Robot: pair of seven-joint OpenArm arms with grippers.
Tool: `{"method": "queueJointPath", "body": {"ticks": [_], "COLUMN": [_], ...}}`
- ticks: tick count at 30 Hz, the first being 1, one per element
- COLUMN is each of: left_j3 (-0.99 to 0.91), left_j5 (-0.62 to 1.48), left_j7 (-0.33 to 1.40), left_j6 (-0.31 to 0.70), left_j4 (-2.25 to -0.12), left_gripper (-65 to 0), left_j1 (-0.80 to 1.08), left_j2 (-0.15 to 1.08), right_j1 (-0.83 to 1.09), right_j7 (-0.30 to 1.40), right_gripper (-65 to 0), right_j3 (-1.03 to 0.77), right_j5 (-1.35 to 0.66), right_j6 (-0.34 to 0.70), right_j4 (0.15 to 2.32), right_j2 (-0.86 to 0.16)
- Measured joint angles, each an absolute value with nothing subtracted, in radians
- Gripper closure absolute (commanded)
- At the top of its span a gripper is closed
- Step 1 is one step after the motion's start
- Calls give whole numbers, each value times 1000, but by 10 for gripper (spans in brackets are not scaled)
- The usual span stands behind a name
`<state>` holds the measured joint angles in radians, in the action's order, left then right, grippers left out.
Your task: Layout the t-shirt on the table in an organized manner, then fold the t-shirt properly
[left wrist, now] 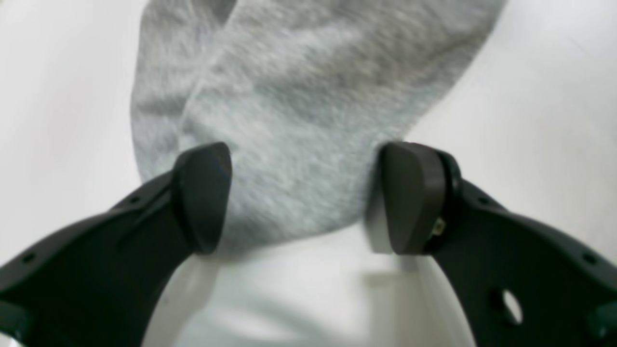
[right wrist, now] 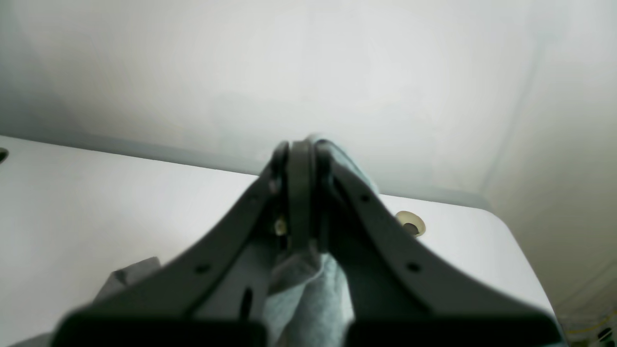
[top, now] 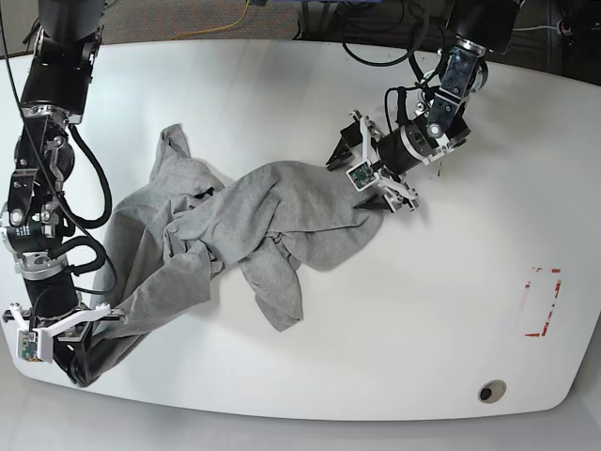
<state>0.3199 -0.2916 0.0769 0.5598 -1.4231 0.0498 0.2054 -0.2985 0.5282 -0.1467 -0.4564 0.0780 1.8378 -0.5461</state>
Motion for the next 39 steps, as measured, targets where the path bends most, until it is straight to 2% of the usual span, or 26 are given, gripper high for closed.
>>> {"method": "queueJointPath", "body": {"ticks": [9, 11, 17, 20, 29, 39], "left_j3": [348, 348, 353, 353, 352, 265], "left_j5": [-277, -277, -279, -281, -289, -318], "left_j7": [54, 55, 58, 59, 31, 40], "left_j6": [558, 558, 558, 558, 558, 559], "left_j4": [-1375, -1370, -1365, -1362, -1327, -1311], "left_gripper": [-449, -406, -167, -105, 0, 0], "left_j1": [12, 7, 6, 8, -10, -19], "left_j2": [205, 203, 201, 200, 198, 181], "right_j1": [-299, -297, -280, -278, -263, -244], "right_j7": [529, 528, 529, 529, 530, 530], "right_gripper": [0, 0, 0, 0, 0, 0], "right_j3": [-147, -147, -157, -166, -183, -190], "right_j5": [-456, -457, -458, -457, -456, -456], "right_j6": [78, 79, 80, 78, 78, 78], "right_j4": [1838, 1838, 1838, 1838, 1838, 1851], "right_j2": [-546, -546, -546, -543, -518, -519]}}
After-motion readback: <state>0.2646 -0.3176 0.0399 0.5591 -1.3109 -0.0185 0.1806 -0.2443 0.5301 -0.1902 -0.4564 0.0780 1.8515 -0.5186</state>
